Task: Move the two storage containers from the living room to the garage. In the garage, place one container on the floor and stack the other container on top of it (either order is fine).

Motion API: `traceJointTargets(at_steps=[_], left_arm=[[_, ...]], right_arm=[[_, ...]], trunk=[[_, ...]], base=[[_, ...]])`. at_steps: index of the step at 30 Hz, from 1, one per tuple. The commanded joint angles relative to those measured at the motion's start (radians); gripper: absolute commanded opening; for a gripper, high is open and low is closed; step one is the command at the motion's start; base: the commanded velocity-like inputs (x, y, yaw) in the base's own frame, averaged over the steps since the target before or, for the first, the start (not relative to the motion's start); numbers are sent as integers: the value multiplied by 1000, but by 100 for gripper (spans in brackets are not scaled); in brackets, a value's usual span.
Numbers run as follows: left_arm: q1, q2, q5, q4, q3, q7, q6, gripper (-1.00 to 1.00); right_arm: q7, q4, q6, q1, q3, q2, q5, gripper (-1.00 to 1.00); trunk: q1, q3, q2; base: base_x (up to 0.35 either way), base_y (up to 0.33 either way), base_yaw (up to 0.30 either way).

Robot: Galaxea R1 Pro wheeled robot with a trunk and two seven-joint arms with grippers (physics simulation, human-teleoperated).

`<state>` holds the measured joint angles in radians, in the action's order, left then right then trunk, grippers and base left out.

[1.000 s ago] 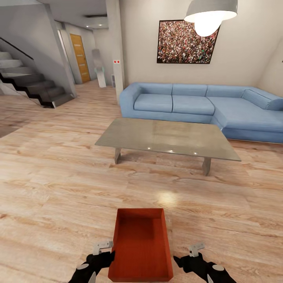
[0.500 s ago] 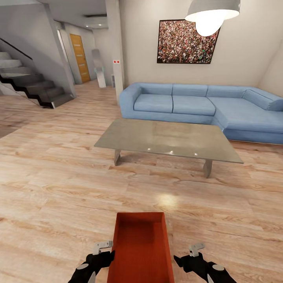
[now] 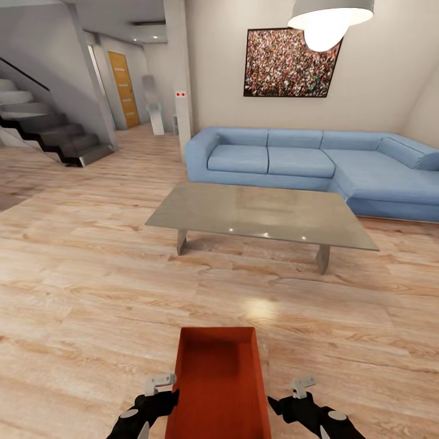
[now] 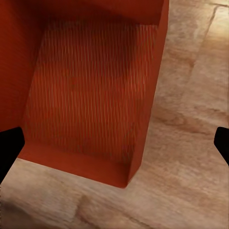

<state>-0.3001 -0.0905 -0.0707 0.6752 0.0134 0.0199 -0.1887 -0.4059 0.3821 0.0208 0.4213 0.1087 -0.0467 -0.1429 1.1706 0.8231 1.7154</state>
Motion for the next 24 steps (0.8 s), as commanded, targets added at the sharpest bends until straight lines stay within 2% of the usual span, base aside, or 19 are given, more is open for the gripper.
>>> traceJointTargets(at_steps=[1,24], left_arm=[[0,0,-8,2,1,2,-6,100],[0,2,-8,1,2,1,-6,100]], right_arm=[[-5,0,3,1,8,4,-10,100],[-1,-8,0,1,9,50,-4,100]], trunk=[[4,4,8],[4,4,8]], base=[[0,0,0],[0,0,0]])
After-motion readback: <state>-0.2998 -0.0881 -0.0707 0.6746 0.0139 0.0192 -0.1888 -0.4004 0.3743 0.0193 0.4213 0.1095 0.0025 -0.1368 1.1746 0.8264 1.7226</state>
